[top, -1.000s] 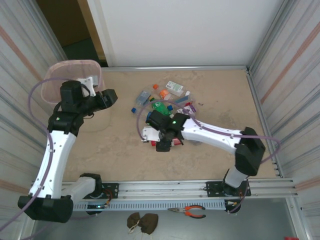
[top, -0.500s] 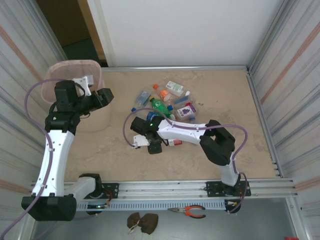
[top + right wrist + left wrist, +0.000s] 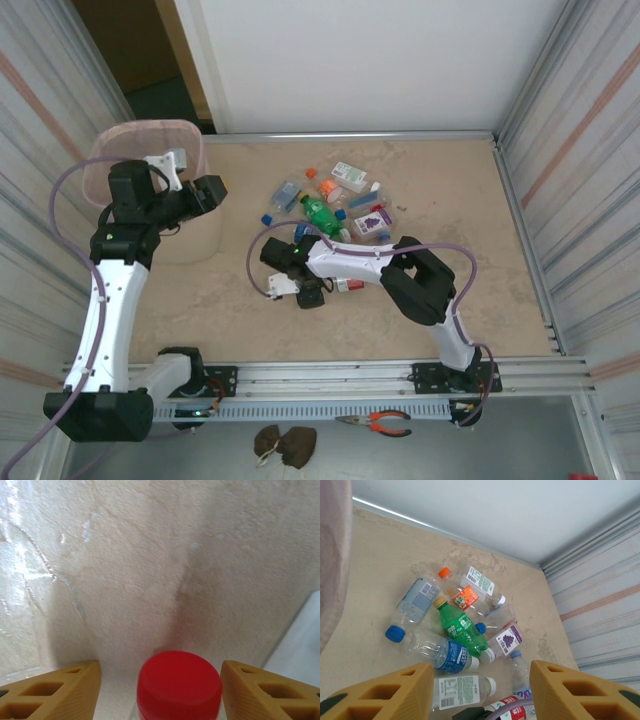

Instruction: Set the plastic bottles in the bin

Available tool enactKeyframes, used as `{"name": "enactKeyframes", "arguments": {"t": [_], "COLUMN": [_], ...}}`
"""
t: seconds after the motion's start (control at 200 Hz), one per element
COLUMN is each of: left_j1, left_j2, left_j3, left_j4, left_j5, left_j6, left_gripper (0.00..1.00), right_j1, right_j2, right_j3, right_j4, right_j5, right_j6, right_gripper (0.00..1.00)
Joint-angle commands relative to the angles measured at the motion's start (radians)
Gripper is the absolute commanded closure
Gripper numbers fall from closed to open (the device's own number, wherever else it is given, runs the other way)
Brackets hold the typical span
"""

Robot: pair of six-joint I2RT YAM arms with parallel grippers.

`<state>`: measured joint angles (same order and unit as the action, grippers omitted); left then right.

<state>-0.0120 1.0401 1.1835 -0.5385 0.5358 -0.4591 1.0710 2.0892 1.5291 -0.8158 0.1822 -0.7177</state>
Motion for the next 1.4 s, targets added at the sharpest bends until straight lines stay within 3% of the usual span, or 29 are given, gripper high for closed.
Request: {"name": "enactKeyframes", "arguments": {"t": [0.0,0.421,0.777,0.977,1.398], "left_j1": [0.008,0.008,0.008,-0.012,-0.298], "left_j2": [0.004,0.002,-0.021,-0.058,-0.065], "left_j3": [-0.01,-0.007,-0.031,-0.088,-0.115], "left_j4": [0.038,0.049,0.123,0.295,0.55], "left_j5": [0.031,0.023,0.037,0.153,0.211], "left_j6": [-0.023,-0.024,-0.048,-0.023,0.242], "left_gripper": [0.46,0.47,0.48,0.44,0.38], "right_j1": [-0.01,-0.031,-0.101,-0.181,-0.36], "right_j2": [0.035,0.012,-0.199,-0.391,-0.78], "right_j3": [0.02,0.016,-0.008,-0.071,-0.241], "right_j4": [0.009,0.015,0.04,0.149,0.57], "right_j5": [-0.012,-0.034,-0.244,-0.409,-0.618], "right_j6": [-0.03,-0.017,0.155,0.322,0.712], "right_gripper": [0.39,0.65,0.67,0.68,0.7]}}
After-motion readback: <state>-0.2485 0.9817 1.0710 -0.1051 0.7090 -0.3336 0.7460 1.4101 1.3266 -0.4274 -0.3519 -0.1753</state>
